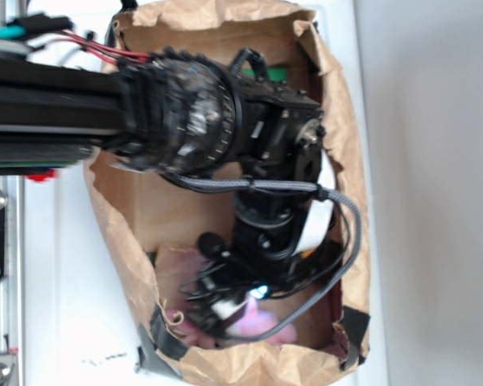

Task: Grab the pink bunny.

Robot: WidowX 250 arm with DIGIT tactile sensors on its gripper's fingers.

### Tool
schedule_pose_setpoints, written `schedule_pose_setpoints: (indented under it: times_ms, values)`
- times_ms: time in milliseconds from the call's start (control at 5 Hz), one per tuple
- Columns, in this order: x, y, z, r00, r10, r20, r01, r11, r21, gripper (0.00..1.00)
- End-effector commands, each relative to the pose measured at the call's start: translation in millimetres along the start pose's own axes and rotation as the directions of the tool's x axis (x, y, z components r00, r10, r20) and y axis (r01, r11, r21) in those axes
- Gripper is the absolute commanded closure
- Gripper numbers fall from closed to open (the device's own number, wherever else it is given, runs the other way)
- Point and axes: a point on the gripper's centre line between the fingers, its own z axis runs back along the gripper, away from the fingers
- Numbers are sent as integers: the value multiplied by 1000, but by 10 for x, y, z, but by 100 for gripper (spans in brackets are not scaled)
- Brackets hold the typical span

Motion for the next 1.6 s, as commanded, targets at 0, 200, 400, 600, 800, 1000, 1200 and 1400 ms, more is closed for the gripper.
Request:
schedule_pose_setpoints:
  times_ms: [0, 200, 400, 600, 800, 1000, 1200, 1400]
  values:
    - [216, -271, 103, 998, 33, 52, -36, 998, 46, 0]
    - [280, -285, -99, 996, 84, 45, -85, 996, 27, 0]
    - [296, -245, -297, 981, 177, 75, -176, 984, -17, 0]
    - [285, -203, -569, 984, 176, 14, -175, 983, -58, 0]
    - [210, -186, -756, 988, 145, -43, -147, 989, -30, 0]
    - [166, -172, -719, 988, 147, -52, -149, 988, -29, 0]
    - [133, -164, -609, 992, 124, -23, -124, 992, -3, 100]
    - [102, -127, -473, 994, 105, 24, -105, 994, -2, 100]
